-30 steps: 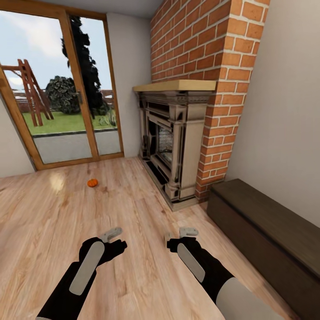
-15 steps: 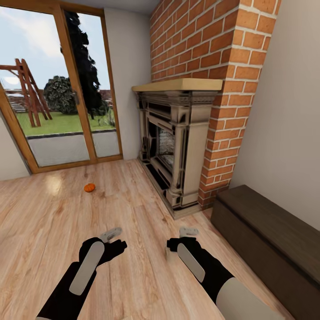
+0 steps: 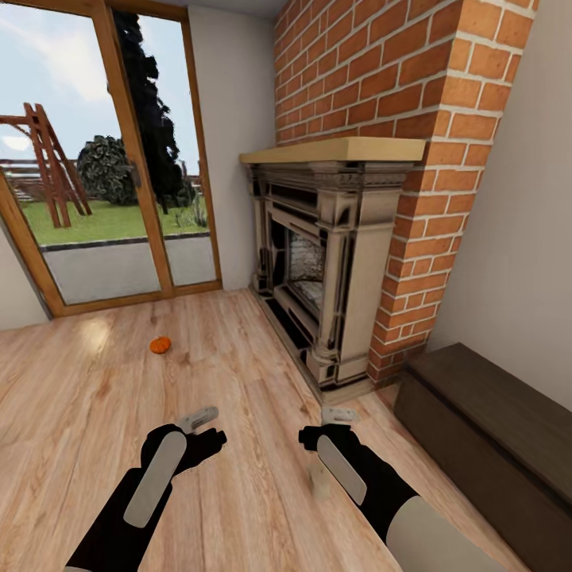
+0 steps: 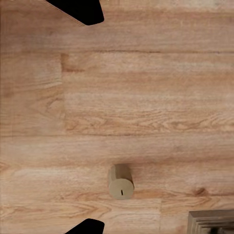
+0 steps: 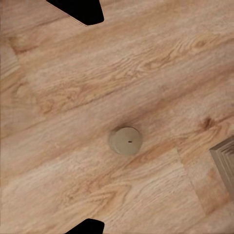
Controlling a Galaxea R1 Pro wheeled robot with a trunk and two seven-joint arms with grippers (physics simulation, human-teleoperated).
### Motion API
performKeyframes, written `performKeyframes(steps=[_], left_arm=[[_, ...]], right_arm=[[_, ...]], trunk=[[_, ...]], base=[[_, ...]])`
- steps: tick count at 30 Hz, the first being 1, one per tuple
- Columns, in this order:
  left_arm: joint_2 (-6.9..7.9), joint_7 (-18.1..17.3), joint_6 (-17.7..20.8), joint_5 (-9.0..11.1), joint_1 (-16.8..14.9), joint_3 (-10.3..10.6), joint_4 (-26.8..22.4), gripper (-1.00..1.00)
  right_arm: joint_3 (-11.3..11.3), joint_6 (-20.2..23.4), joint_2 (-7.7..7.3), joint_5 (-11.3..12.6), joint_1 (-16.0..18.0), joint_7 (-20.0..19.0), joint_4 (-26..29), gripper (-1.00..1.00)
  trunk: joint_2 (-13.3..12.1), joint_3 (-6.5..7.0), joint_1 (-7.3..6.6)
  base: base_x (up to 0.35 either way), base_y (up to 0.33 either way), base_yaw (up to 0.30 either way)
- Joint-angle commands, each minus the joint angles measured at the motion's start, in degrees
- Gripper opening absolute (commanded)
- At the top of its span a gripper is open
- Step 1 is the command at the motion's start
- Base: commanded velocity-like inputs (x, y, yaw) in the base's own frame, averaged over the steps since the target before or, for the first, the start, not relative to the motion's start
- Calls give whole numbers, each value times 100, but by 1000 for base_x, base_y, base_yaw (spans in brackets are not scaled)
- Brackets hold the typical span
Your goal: Place each of the two pumpkins and all three candles from the living room inside a cabinet in the living room (use any cabinet), then make sure every cabinet is closed, and position the cauldron so it is next to a table in the living room.
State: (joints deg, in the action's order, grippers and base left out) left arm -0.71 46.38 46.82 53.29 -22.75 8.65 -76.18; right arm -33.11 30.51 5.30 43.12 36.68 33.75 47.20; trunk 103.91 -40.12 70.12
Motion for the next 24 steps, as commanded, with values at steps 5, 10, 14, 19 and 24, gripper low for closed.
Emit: performKeyframes(steps=[5, 10, 14, 19, 24], left_arm=[[0, 64, 2, 59, -4, 5, -9, 100], [0, 62, 6, 61, -2, 7, -11, 100], [0, 56, 10, 67, -5, 8, -11, 100], [0, 55, 11, 68, -5, 6, -11, 100], [0, 55, 11, 68, -3, 5, -11, 100]], right_arm=[[-15, 38, -3, 54, 6, 52, -7, 100], [-12, 79, -3, 60, 6, 52, -39, 100], [-12, 116, 0, 58, 6, 56, -46, 100], [-12, 129, 5, 63, 6, 61, -49, 100], [-12, 130, 6, 68, 6, 61, -51, 100]], trunk=[[3, -6, 3], [3, -6, 3], [3, -6, 3], [3, -6, 3], [3, -6, 3]], base=[[307, 80, 0], [312, -38, 0], [288, -167, 0], [269, -183, 0], [272, -40, 0]])
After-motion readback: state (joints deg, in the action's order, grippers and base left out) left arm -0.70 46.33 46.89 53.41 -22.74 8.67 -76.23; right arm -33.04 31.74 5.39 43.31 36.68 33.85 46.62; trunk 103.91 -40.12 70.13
